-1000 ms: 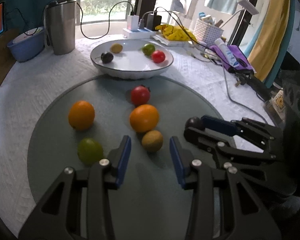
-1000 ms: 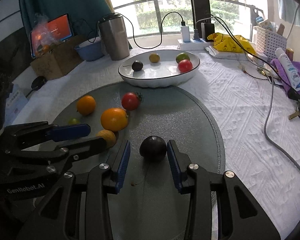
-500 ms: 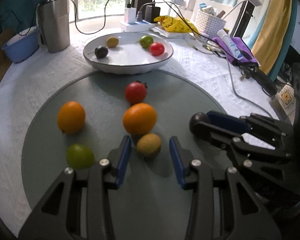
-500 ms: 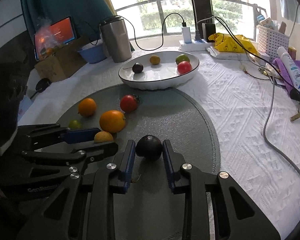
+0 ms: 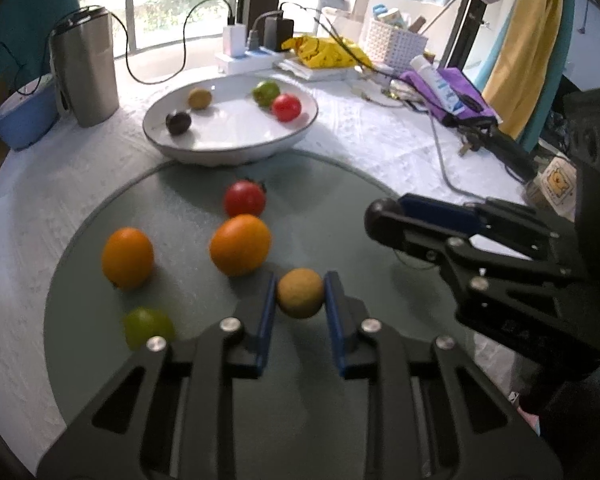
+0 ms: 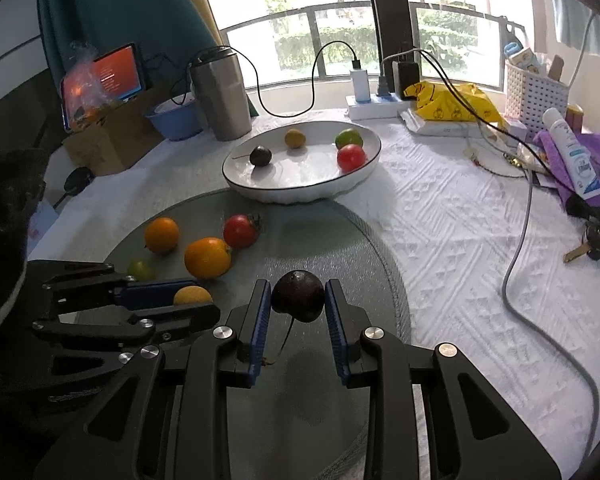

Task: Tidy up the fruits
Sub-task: 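Grasp the golden kiwi with the left gripper while the right gripper lifts the plum, then carry the plum and kiwi onto the white plate and open both grippers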

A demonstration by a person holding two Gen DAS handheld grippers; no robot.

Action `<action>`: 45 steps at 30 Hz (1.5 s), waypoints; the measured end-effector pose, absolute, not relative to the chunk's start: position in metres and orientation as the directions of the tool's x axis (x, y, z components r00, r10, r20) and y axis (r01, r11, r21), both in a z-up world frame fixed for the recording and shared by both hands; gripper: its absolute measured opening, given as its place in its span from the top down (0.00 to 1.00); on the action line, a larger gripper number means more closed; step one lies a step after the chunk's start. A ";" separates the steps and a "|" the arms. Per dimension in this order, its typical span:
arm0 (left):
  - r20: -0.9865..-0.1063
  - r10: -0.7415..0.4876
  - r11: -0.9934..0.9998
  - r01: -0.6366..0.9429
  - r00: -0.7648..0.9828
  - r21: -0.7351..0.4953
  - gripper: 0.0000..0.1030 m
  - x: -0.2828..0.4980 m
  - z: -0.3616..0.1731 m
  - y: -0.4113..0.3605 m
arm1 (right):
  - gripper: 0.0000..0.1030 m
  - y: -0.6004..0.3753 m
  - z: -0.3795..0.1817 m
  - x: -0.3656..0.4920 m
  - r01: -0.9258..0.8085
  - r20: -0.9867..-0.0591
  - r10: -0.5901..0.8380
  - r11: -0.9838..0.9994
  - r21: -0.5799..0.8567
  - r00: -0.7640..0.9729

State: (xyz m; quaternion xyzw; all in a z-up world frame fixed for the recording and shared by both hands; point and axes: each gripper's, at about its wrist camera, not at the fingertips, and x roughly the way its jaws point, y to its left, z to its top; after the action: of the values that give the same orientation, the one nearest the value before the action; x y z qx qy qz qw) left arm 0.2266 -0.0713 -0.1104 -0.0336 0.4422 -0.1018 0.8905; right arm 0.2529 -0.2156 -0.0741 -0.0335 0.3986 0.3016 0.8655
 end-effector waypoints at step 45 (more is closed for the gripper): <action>-0.713 -0.162 0.986 0.084 0.682 -0.143 0.76 0.328 -0.080 0.000 | 0.71 -0.176 -0.058 0.354 -0.569 -0.694 0.501 0.807 0.159 0.517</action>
State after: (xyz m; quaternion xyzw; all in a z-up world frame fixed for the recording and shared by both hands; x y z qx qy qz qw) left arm 0.3281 0.0003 -0.0803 -0.0494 0.3928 -0.0670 0.9159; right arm 0.3540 -0.1759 -0.0583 -0.0440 0.3831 0.3075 0.8699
